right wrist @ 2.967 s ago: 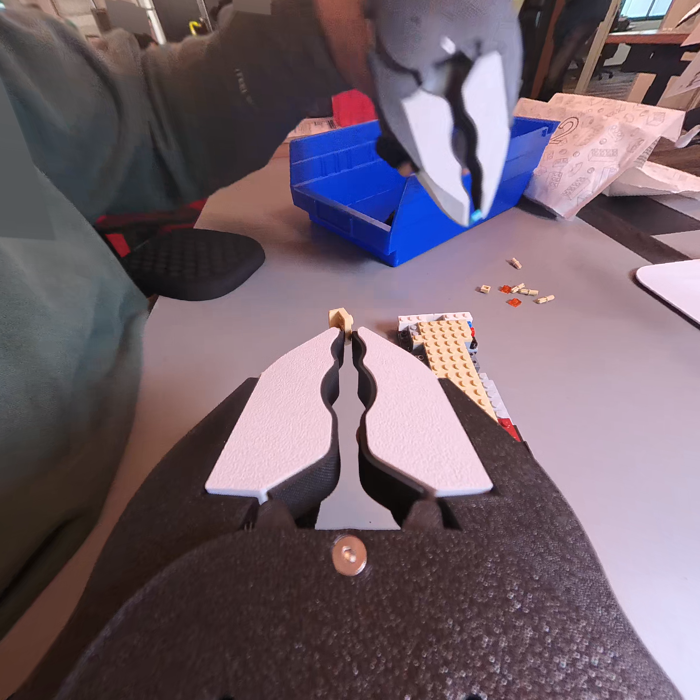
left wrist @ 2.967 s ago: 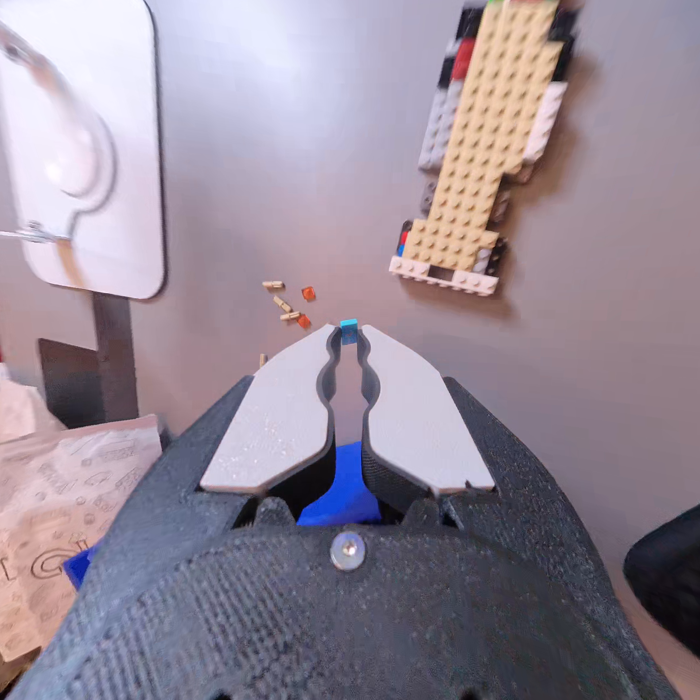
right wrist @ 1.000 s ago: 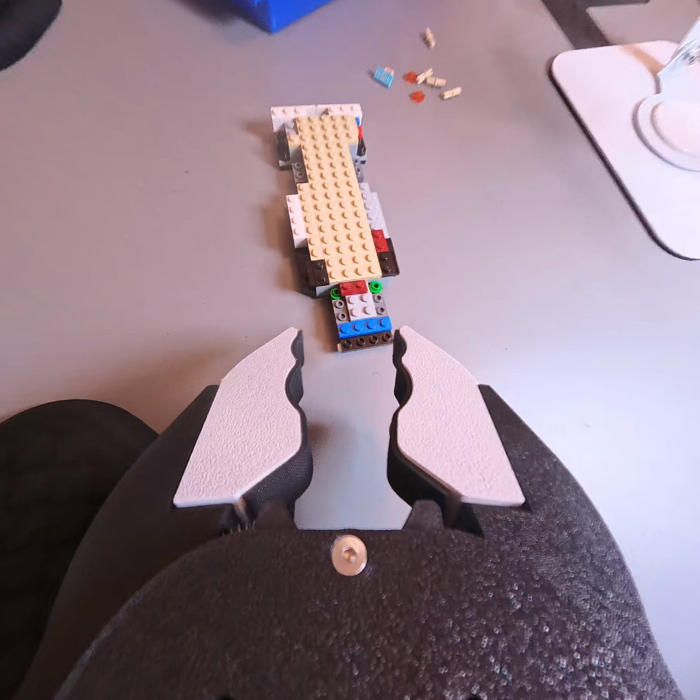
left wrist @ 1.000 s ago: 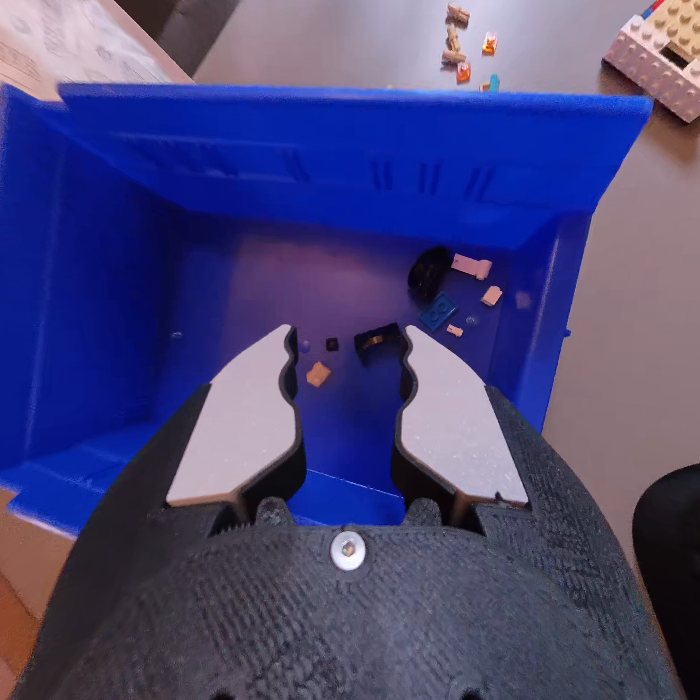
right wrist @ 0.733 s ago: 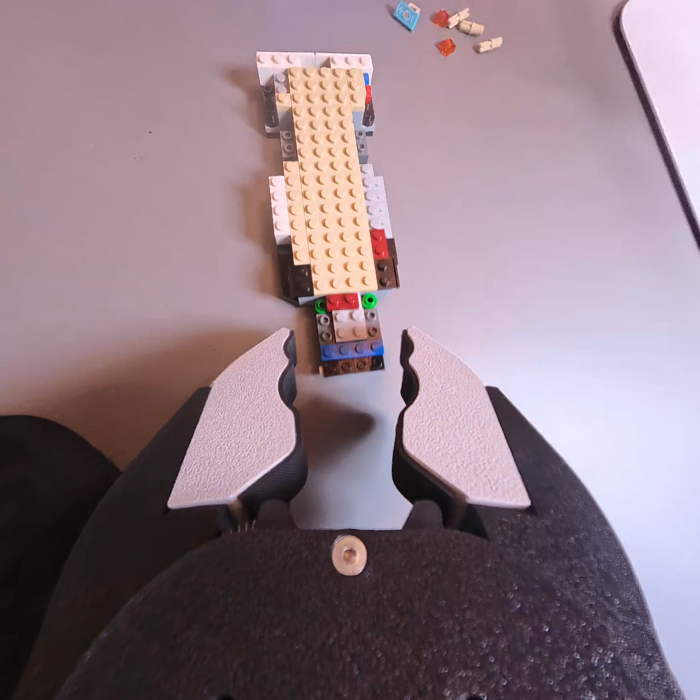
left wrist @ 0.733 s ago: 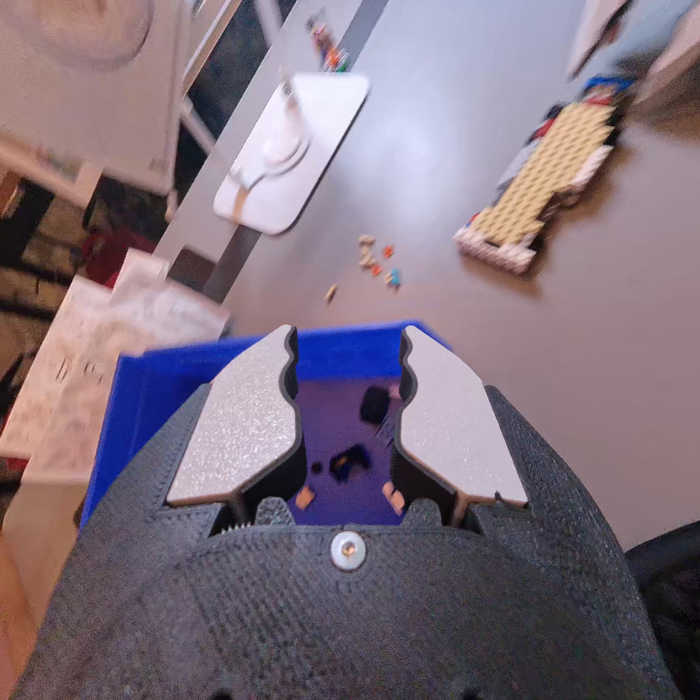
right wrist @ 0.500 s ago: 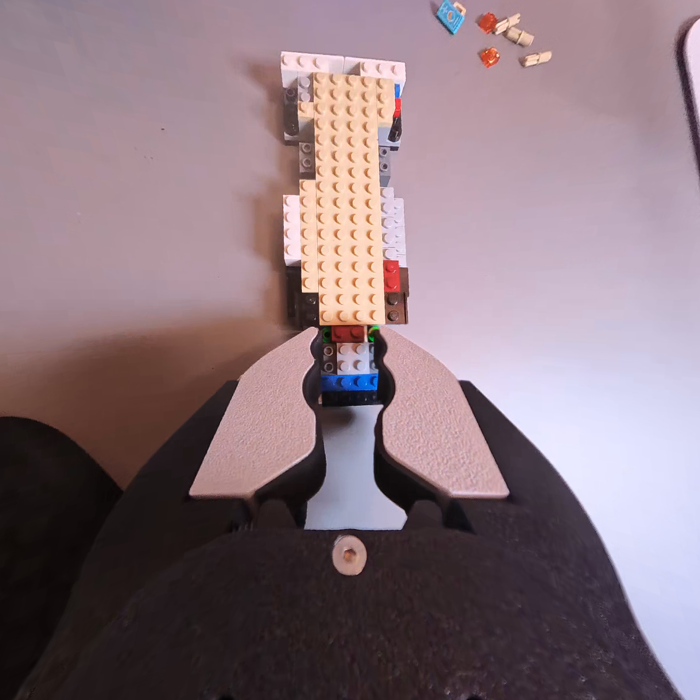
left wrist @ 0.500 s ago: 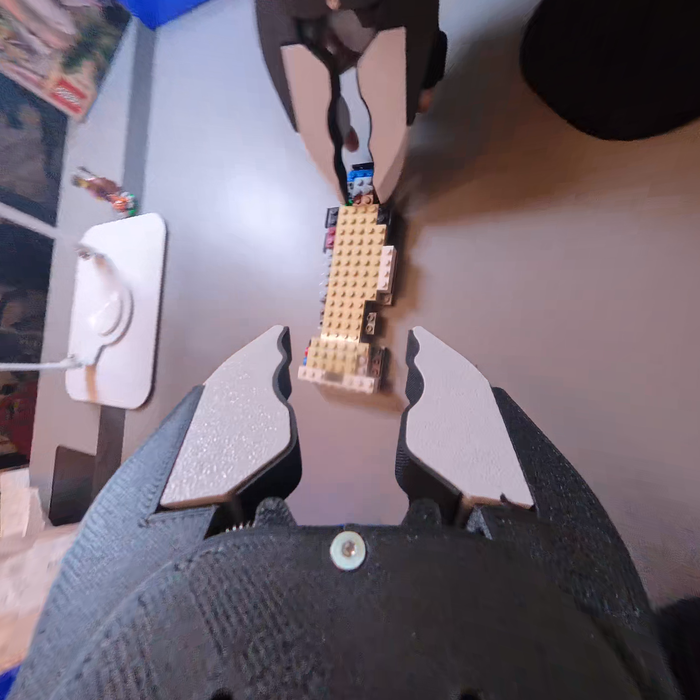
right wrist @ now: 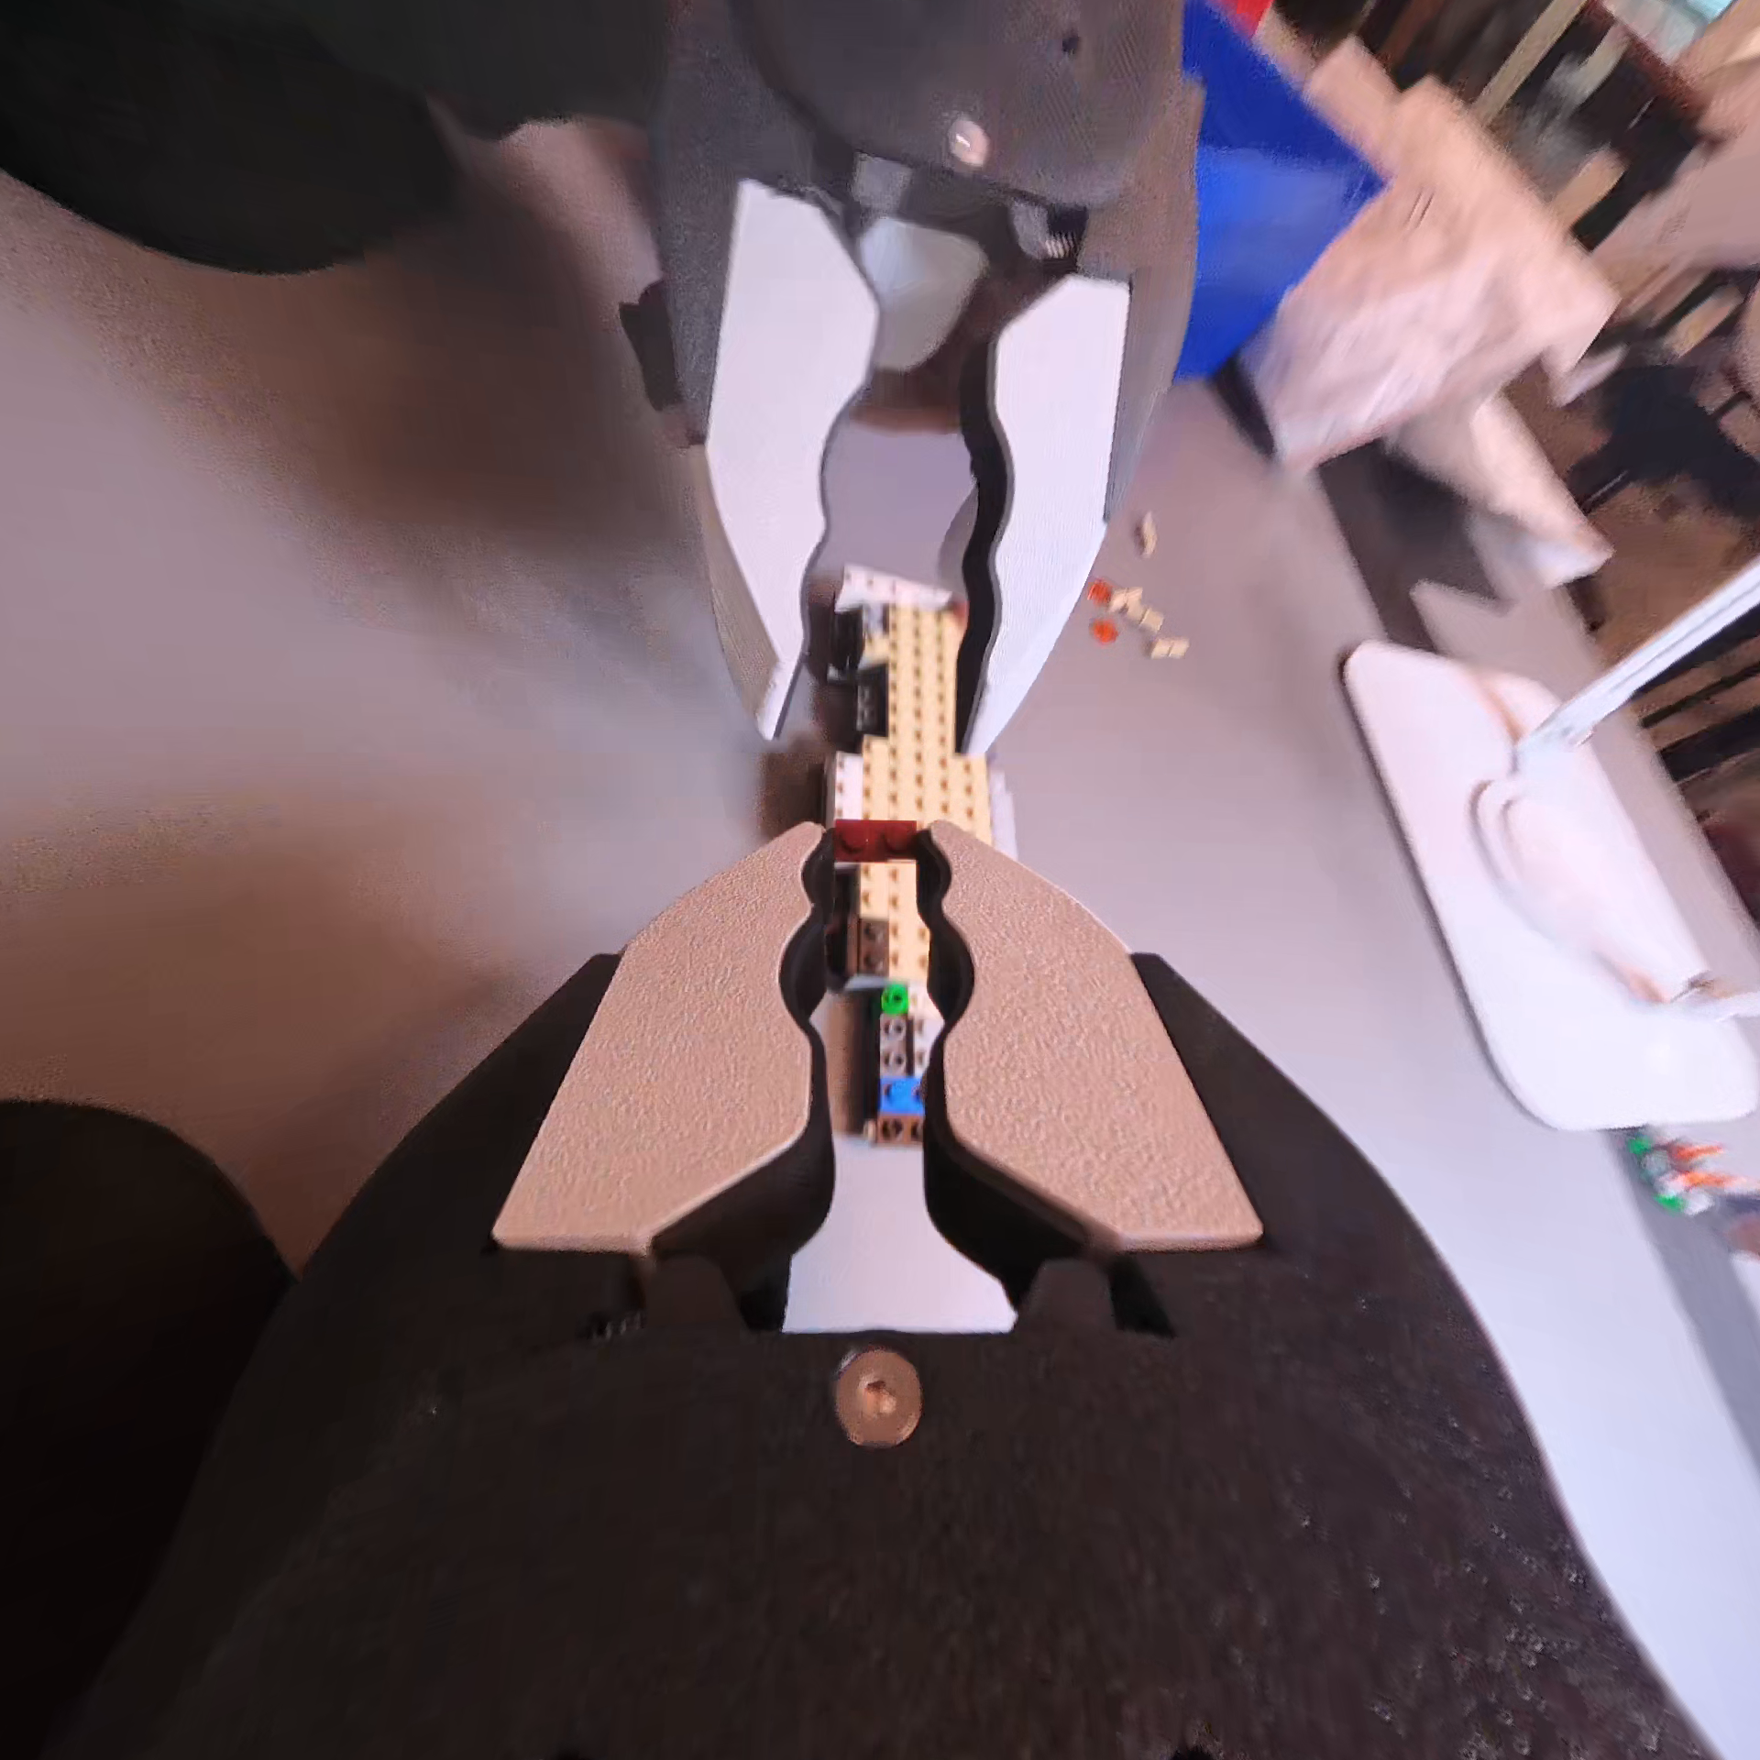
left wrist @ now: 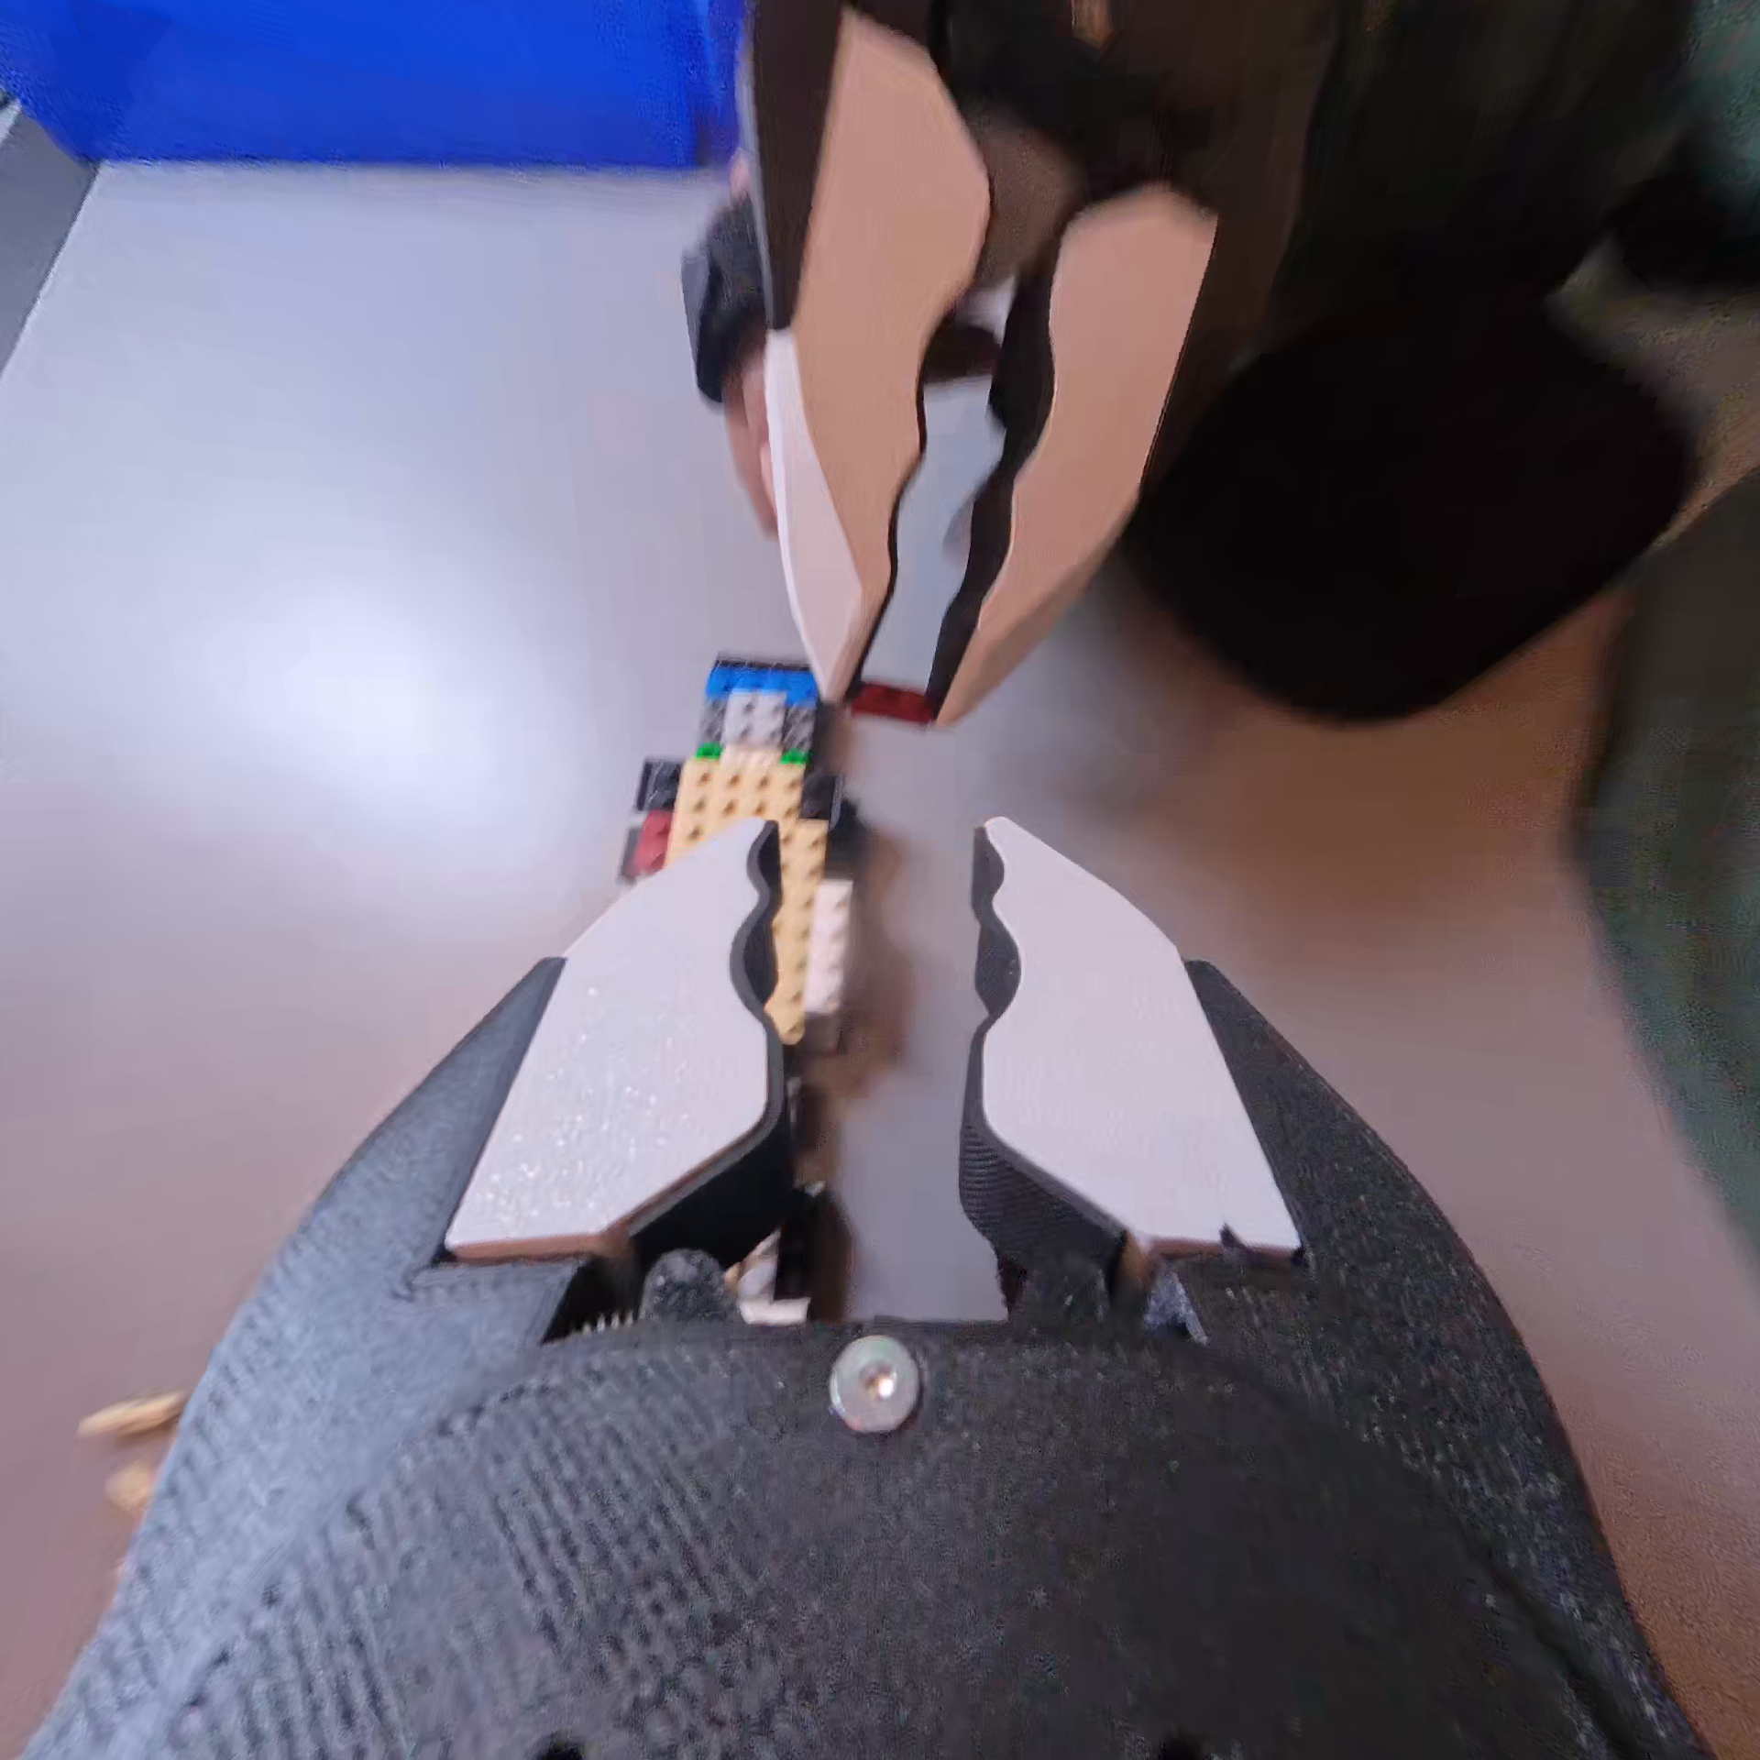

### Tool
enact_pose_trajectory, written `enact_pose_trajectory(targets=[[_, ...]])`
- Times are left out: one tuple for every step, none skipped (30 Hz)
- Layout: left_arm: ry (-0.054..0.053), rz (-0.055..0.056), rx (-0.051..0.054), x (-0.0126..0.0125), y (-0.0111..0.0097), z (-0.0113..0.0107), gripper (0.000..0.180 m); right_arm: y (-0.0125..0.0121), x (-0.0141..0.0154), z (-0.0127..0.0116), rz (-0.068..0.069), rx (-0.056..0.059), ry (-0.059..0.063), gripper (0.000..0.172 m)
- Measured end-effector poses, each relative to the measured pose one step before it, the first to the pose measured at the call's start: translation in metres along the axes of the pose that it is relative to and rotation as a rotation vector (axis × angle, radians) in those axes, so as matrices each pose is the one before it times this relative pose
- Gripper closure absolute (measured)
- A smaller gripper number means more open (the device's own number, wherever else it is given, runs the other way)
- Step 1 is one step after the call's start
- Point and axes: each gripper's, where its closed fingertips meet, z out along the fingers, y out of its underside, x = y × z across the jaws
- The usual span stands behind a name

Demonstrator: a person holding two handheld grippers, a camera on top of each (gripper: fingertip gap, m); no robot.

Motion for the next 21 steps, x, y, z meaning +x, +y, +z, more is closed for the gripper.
enact_pose_trajectory(targets=[[0.0629, -0.0870, 0.0925, 0.00648, -0.01282, -0.00434, 0.148, -0.00783, -0.00113, 0.00095, -0.0547, 0.0157, 0.0335, 0.156], [0.0540, -0.0767, 0.0656, 0.00478, -0.00861, -0.00315, 0.153, -0.00696, -0.00080, 0.00135, -0.0544, 0.0101, 0.0310, 0.155], [0.0374, -0.0603, 0.0396, 0.00232, -0.00450, -0.00183, 0.156, -0.00605, -0.00097, 0.00136, -0.0482, 0.0058, 0.0245, 0.155], [0.0161, -0.0406, 0.0153, -0.00029, -0.00100, -0.00063, 0.158, -0.00560, -0.00012, 0.00096, -0.0397, 0.0057, 0.0257, 0.155], [0.0054, -0.0203, 0.0014, -0.00061, 0.00107, 0.00016, 0.158, -0.00516, 0.00055, 0.00040, -0.0333, 0.0035, 0.0252, 0.155], [0.0232, -0.0136, 0.0129, 0.00353, -0.00089, -0.00048, 0.163, -0.00319, 0.00054, 0.00014, -0.0290, -0.0069, 0.0204, 0.155], [0.0176, -0.0127, 0.0119, 0.00349, -0.00144, -0.00076, 0.167, -0.00226, 0.00121, -0.00010, -0.0271, -0.0098, 0.0232, 0.155], [0.0043, -0.0026, 0.0092, 0.00168, -0.00153, -0.00143, 0.168, -0.00249, 0.00119, -0.00049, -0.0241, -0.0032, 0.0218, 0.155], [0.0019, -0.0007, 0.0021, 0.00147, -0.00144, -0.00169, 0.170, -0.00213, 0.00162, -0.00032, -0.0155, -0.0004, 0.0221, 0.155], [-0.0157, 0.0057, -0.0077, -0.00003, -0.00091, -0.00241, 0.172, -0.00187, 0.00200, 0.00000, -0.0079, 0.0056, 0.0204, 0.155], [-0.0347, 0.0342, -0.0204, -0.00063, -0.00120, -0.00589, 0.175, -0.00080, 0.00319, -0.00020, 0.0052, 0.0047, 0.0195, 0.155], [-0.0635, 0.0541, -0.0085, -0.00272, -0.00527, -0.01241, 0.175, 0.00267, 0.00401, -0.00078, 0.0237, -0.0092, 0.0078, 0.156], [-0.0854, 0.0574, 0.0099, -0.00556, -0.01010, -0.01971, 0.175, 0.00654, 0.00396, -0.00142, 0.0440, -0.0255, -0.0121, 0.152], [-0.1167, 0.0586, 0.0077, -0.01188, -0.01090, -0.02529, 0.175, 0.01020, 0.00428, -0.00194, 0.0578, -0.0350, -0.0213, 0.145], [-0.1400, 0.0592, -0.0167, -0.01920, -0.00614, -0.02772, 0.175, 0.01265, 0.00349, -0.00213, 0.0575, -0.0366, -0.0299, 0.142], [-0.1520, 0.0521, -0.0651, -0.02591, 0.00463, -0.02661, 0.175, 0.01488, 0.00203, -0.00135, 0.0536, -0.0413, -0.0388, 0.142], [-0.1334, 0.0298, -0.1011, -0.02739, 0.01659, -0.02159, 0.175, 0.01613, 0.00134, 0.00035, 0.0523, -0.0461, -0.0409, 0.142], [-0.0882, -0.0039, -0.1183, -0.02287, 0.02563, -0.01396, 0.175, 0.01560, 0.00023, 0.00200, 0.0512, -0.0441, -0.0455, 0.140], [-0.0339, -0.0296, -0.1144, -0.01465, 0.02943, -0.00554, 0.175, 0.01310, -0.00009, 0.00340, 0.0481, -0.0358, -0.0440, 0.138], [-0.0015, -0.0323, -0.0859, -0.00840, 0.02664, 0.00103, 0.174, 0.00988, -0.00052, 0.00421, 0.0396, -0.0239, -0.0382, 0.136], [0.0079, -0.0317, -0.0603, -0.00490, 0.02232, 0.00480, 0.175, 0.00689, -0.00142, 0.00425, 0.0299, -0.0168, -0.0350, 0.135]])
